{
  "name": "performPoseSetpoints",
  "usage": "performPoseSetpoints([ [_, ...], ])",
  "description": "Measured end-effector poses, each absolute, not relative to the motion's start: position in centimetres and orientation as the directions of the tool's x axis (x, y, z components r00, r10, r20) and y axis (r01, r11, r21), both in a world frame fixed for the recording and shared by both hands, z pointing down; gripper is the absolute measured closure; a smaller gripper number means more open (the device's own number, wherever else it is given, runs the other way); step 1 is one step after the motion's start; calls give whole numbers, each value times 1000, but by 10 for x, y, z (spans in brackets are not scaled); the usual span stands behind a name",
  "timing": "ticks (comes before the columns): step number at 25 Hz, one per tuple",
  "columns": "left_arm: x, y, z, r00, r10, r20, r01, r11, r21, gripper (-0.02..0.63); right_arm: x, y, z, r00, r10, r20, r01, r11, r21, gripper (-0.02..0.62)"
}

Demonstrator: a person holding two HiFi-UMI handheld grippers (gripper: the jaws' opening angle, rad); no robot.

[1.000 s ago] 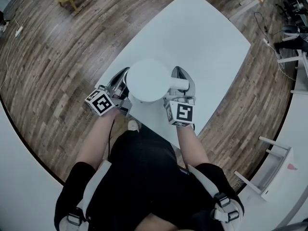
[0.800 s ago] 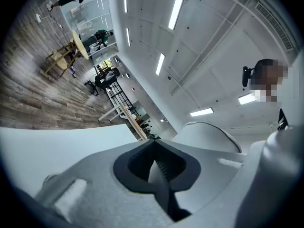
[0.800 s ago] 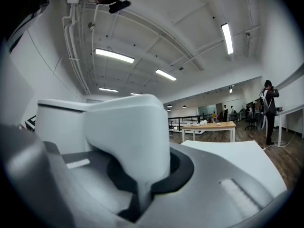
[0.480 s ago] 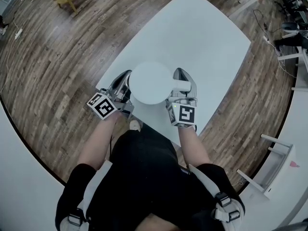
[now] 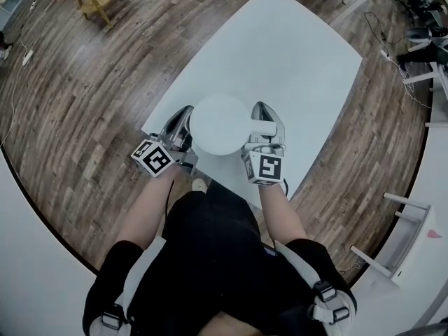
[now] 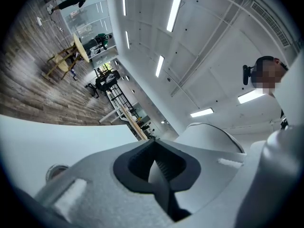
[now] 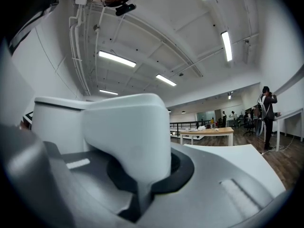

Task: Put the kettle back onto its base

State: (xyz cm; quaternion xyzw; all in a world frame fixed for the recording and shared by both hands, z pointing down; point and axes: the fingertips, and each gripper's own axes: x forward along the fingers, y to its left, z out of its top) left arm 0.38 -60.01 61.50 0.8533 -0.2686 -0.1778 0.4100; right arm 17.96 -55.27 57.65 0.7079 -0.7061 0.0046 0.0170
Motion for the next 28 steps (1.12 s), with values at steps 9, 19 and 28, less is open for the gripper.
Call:
performPoseSetpoints([
  [9, -30, -598, 623, 748, -651, -128, -225, -430, 874, 607, 184, -543, 590, 29, -993, 114, -994, -16, 107, 460],
  [19, -52, -577, 589, 737, -670, -93, -377, -521, 766, 607, 178, -485, 573, 47, -992, 121, -998, -40, 54, 449],
  [28, -48, -542, 555, 727, -678, -108, -478, -612, 630, 607, 177, -458, 542, -25, -998, 59, -1000, 25, -5, 520],
])
